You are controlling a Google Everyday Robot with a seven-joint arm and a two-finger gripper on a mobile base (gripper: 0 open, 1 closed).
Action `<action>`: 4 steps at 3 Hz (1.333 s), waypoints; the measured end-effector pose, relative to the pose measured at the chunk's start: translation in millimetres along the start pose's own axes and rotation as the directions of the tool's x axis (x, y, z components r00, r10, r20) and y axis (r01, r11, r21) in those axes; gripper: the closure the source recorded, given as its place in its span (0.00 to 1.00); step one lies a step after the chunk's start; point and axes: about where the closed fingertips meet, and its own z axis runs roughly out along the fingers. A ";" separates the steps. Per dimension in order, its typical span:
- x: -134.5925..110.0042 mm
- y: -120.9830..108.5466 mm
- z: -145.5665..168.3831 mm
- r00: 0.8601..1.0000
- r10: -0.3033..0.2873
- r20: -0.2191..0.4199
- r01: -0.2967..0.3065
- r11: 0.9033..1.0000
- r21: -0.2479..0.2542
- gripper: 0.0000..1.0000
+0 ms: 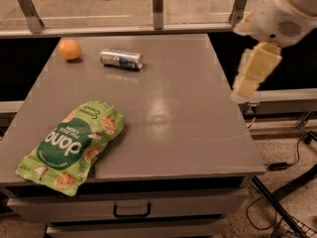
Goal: Pick redbull can
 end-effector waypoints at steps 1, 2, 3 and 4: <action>-31.2 -23.4 22.8 0.998 -0.023 0.054 0.024 1.000 -0.017 0.00; -78.4 -56.2 69.1 0.994 -0.026 0.109 0.030 0.999 -0.039 0.00; -102.8 -73.5 98.6 0.992 -0.006 0.126 0.013 0.999 -0.053 0.00; -148.1 -86.8 136.5 0.993 -0.033 0.117 0.041 0.996 -0.074 0.00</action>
Offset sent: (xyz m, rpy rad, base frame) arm 0.1144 0.1105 -0.0323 0.1369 0.0125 0.0936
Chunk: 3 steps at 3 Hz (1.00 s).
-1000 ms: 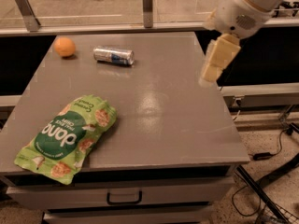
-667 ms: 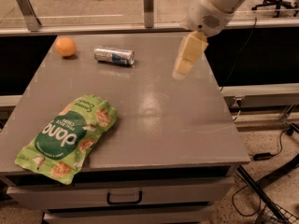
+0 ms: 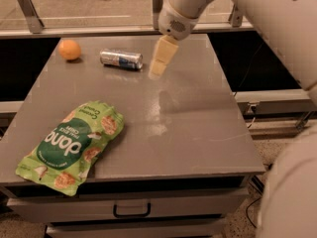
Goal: Pick redbull can
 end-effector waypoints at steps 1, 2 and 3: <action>-31.6 -12.2 31.4 0.999 -0.028 -0.039 0.027 0.999 -0.020 0.00; -49.2 -24.0 54.4 0.994 -0.049 -0.095 0.047 0.999 -0.025 0.00; -56.3 -39.8 77.2 0.985 -0.060 -0.162 0.055 0.998 -0.031 0.00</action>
Offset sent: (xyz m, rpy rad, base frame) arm 0.0616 0.0857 -0.0291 -0.1777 0.0190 0.0384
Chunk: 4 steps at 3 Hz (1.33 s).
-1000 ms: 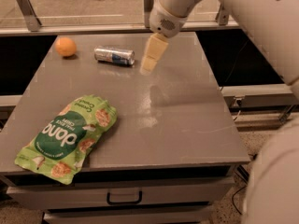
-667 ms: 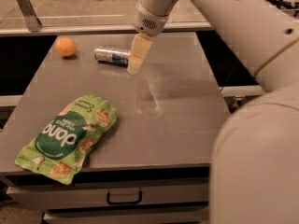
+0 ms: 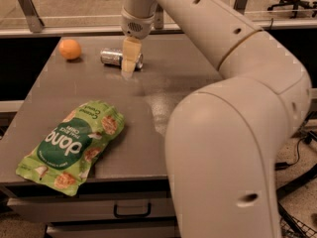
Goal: Pick redbull can
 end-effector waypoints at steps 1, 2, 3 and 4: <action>-8.6 -17.8 22.2 0.997 -0.018 -0.075 0.018 1.000 0.002 0.00; -13.9 -27.2 34.1 0.994 -0.027 -0.108 0.027 1.000 0.003 0.00; -19.6 -31.5 45.2 0.990 -0.044 -0.134 0.043 0.999 -0.016 0.23; -23.3 -33.5 49.2 0.989 -0.056 -0.138 0.054 0.998 -0.022 0.46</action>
Offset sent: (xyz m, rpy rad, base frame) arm 0.0468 0.0219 -0.0219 -0.1707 0.0222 0.0077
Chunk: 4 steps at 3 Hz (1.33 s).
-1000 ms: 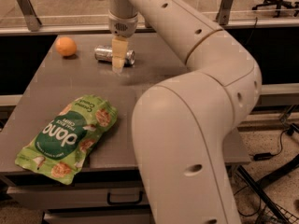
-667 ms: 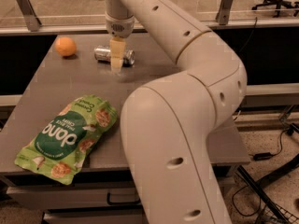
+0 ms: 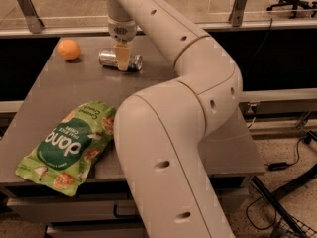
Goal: Pick redbull can
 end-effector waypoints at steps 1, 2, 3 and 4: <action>-2.4 2.5 -7.8 0.999 -0.020 0.031 0.020 1.000 -0.003 0.77; -1.5 8.3 -24.7 0.997 -0.038 0.060 0.038 0.999 0.008 0.98; 3.7 22.5 -53.8 0.991 -0.073 0.115 0.072 0.997 0.020 1.00; 5.5 38.0 -80.6 0.981 -0.117 0.153 0.114 0.993 0.033 1.00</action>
Offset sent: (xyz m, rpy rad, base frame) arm -0.0441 -0.0172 0.0447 0.0505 0.0167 0.0719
